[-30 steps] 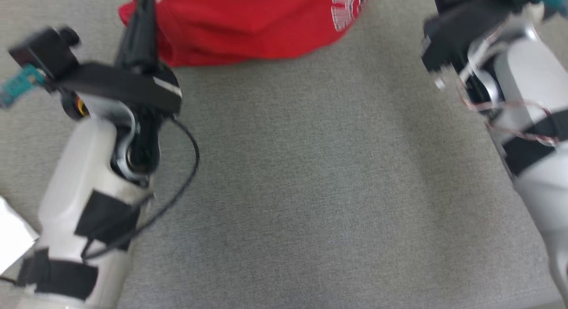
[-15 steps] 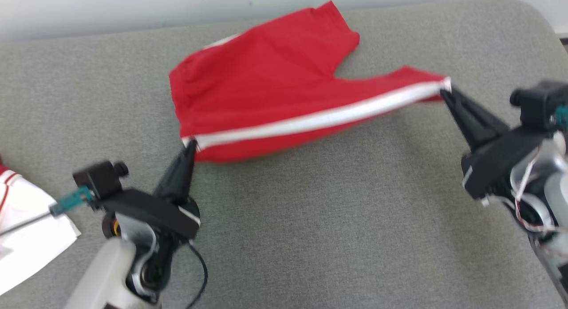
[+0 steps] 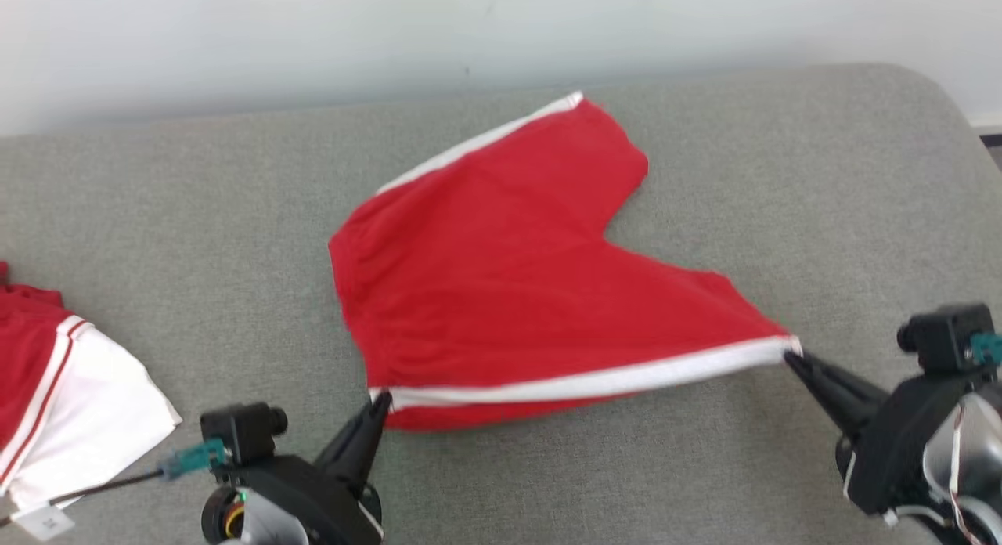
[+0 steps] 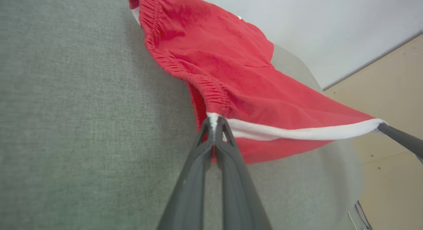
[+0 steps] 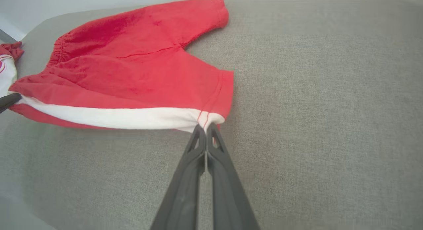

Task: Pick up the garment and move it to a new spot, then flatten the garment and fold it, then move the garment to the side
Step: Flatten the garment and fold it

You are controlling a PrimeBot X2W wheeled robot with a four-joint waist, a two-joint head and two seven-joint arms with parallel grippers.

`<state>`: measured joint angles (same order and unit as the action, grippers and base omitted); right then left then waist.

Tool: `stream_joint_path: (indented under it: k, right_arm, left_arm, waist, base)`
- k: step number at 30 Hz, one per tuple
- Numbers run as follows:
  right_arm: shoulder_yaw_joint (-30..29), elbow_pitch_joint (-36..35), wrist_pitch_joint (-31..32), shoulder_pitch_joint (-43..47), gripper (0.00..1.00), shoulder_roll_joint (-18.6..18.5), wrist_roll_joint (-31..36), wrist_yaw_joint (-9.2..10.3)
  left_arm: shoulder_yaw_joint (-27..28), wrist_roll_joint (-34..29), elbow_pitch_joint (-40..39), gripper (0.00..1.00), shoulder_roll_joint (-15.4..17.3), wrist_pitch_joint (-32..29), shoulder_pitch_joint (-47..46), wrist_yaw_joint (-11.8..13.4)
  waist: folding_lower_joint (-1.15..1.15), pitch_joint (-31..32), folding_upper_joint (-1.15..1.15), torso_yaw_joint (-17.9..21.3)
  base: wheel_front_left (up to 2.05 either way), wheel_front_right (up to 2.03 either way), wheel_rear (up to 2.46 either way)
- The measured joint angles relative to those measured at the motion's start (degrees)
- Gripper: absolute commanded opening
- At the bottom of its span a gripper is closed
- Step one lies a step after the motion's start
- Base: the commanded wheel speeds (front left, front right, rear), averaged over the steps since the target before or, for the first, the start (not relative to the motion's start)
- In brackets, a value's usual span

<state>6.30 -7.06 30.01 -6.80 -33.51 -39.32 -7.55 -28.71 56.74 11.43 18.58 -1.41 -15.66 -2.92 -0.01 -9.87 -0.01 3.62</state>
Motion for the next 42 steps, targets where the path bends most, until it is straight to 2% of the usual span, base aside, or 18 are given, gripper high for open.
stream_joint_path:
  k: [16,19,21,24,29,34,36,42]
  right_arm:
    - [-7.25,-7.91,17.49,19.89,0.0,6.12,-3.01,0.0]
    - [-10.09,-10.15,18.89,21.89,0.0,7.0,-2.41,0.0]
    - [-10.95,-11.99,18.34,21.63,0.0,7.22,-1.46,0.0]
    - [-10.71,-13.3,15.56,18.87,0.0,6.56,0.97,0.0]
    - [-5.91,-11.63,12.25,11.16,0.0,2.97,3.1,0.0]
    - [-1.38,-6.66,7.08,0.05,0.0,0.4,4.82,0.0]
    - [0.76,-4.06,4.64,-4.65,0.0,-1.71,7.89,0.0]
    - [7.51,4.71,-2.5,-18.43,0.0,-2.98,13.01,0.0]
  left_arm:
    - [-4.6,-1.27,-7.34,0.0,4.26,-4.6,12.0,4.54]
    - [-4.52,-0.9,-9.28,0.0,4.81,-5.24,13.67,6.02]
    - [-3.86,-0.08,-10.67,0.0,4.63,-4.82,14.2,6.12]
    - [-2.74,0.79,-11.9,0.0,3.49,-3.69,14.08,6.41]
    - [-1.46,1.11,-12.57,0.0,1.41,-1.87,11.28,6.35]
    - [-0.4,0.43,-11.16,0.0,-0.62,-0.08,5.77,5.94]
    - [0.01,-0.22,-9.56,0.0,-1.64,0.91,2.91,5.86]
    - [1.44,-0.31,-4.19,0.0,-5.6,3.9,-4.24,5.36]
  waist:
    - [0.01,3.37,0.01,-0.56]
    - [0.0,3.43,0.01,-0.79]
    - [0.0,3.41,0.01,-0.99]
    - [0.01,3.34,0.01,-1.52]
    - [0.01,2.81,0.02,-2.53]
    - [0.02,1.39,0.01,-3.86]
    - [0.02,0.49,0.02,-4.45]
    - [0.02,-2.86,0.02,-6.39]
  base:
    - [0.0,0.0,0.0]
    - [0.0,0.0,0.0]
    - [0.0,0.0,0.0]
    - [0.0,0.0,0.0]
    - [0.0,0.0,0.0]
    - [0.0,0.0,0.0]
    - [0.0,0.0,0.0]
    - [0.0,0.0,0.0]
